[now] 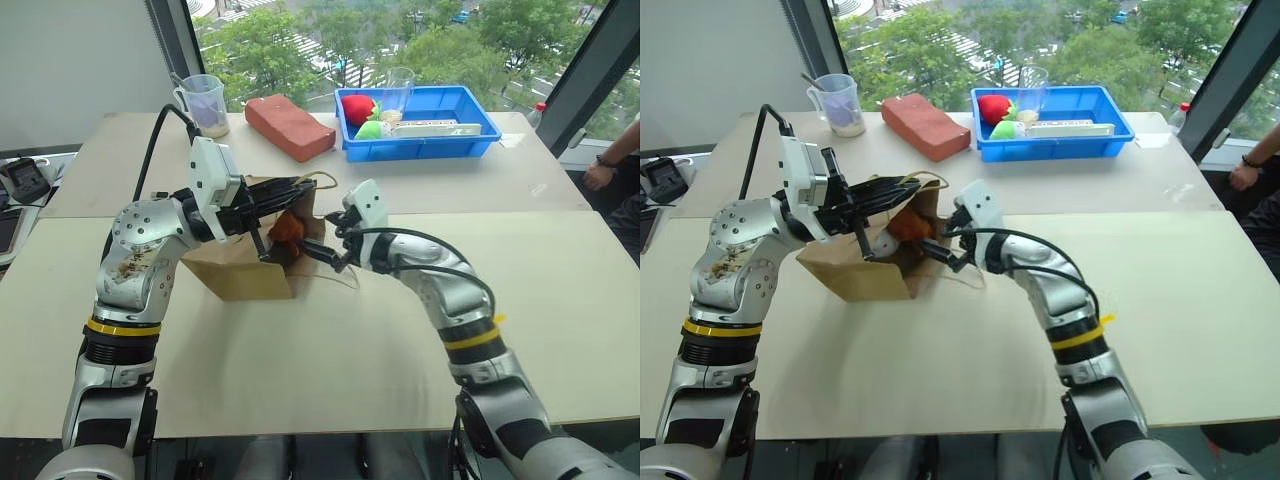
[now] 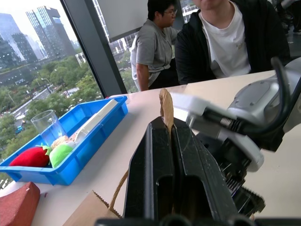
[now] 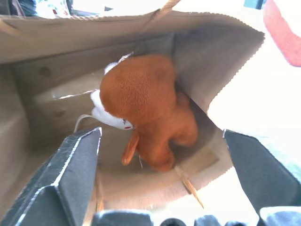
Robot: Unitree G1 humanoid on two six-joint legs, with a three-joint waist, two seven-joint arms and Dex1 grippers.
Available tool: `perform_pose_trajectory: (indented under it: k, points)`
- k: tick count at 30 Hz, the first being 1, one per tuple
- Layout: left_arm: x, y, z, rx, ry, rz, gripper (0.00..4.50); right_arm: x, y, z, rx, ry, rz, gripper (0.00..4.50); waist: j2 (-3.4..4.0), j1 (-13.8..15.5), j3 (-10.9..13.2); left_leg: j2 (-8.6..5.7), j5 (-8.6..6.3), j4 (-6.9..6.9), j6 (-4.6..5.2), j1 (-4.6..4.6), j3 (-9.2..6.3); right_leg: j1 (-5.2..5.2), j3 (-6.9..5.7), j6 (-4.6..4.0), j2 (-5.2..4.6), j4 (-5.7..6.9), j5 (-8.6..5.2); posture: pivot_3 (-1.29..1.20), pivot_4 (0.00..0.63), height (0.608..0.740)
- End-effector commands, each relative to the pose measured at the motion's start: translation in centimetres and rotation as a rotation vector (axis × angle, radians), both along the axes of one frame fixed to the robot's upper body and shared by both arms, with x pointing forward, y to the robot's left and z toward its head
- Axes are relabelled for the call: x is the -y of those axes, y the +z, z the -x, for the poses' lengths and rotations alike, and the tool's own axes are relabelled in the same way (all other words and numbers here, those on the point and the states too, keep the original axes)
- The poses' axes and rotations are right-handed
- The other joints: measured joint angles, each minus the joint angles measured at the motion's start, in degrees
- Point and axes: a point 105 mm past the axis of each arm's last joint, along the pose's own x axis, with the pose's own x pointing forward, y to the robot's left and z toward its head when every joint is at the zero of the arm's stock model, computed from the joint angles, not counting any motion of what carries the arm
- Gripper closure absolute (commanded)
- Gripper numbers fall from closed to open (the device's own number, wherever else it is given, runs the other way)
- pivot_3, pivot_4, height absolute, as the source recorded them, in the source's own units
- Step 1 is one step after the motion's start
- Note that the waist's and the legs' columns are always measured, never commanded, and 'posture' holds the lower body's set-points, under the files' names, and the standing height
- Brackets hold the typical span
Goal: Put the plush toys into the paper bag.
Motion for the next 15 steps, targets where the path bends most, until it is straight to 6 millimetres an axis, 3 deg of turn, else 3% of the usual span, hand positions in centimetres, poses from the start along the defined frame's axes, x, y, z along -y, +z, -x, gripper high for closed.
perform_pose_trajectory:
  k: [1, 5, 10, 14, 15]
  points:
    - [-0.1, 1.1, 0.4, 0.058, 0.005, 0.004, 4.5, 1.5, 0.1, 2.7, 0.008, 0.121, 0.063, 0.06, 0.0, 0.3, 0.0, -0.02, -0.01, 0.0, 0.01, 0.0, 0.0, 0.01, -0.01, 0.0, -0.02, -0.02, 0.0, 0.0, 0.15, 0.74]
    - [-0.1, 1.1, 0.4, 0.058, 0.003, 0.005, 4.5, 2.8, -2.0, 4.3, -0.033, 0.171, 0.159, 0.06, 0.0, 0.4, 0.0, 0.0, -0.02, 0.0, 0.03, 0.0, 0.01, 0.06, -0.01, 0.0, 0.01, -0.06, 0.0, 0.0, 0.15, 0.74]
    - [0.0, 1.0, 0.3, 0.055, 0.0, 0.005, 4.5, 3.0, -4.0, 3.3, -0.055, 0.09, 0.184, 0.06, -0.01, -0.1, 0.0, 0.03, -0.01, 0.01, 0.03, 0.07, 0.09, 0.04, 0.08, 0.0, 0.02, -0.11, 0.0, 0.0, 0.15, 0.74]
    - [0.1, 1.0, 0.4, 0.056, -0.008, 0.002, 4.5, 1.7, -5.4, 2.5, -0.026, 0.065, 0.215, 0.06, -0.01, 0.0, 0.0, 0.0, -0.01, 0.03, 0.02, 0.1, 0.07, 0.05, 0.08, 0.0, 0.0, -0.1, 0.0, 0.0, 0.15, 0.74]
    - [0.1, 1.1, 0.4, 0.057, -0.008, 0.001, 4.5, 1.5, -5.5, 2.4, -0.02, 0.067, 0.22, 0.58, -0.01, 0.0, 0.0, -0.01, -0.01, 0.02, 0.01, 0.1, 0.07, 0.04, 0.08, 0.0, -0.01, -0.1, 0.0, 0.0, 0.15, 0.74]
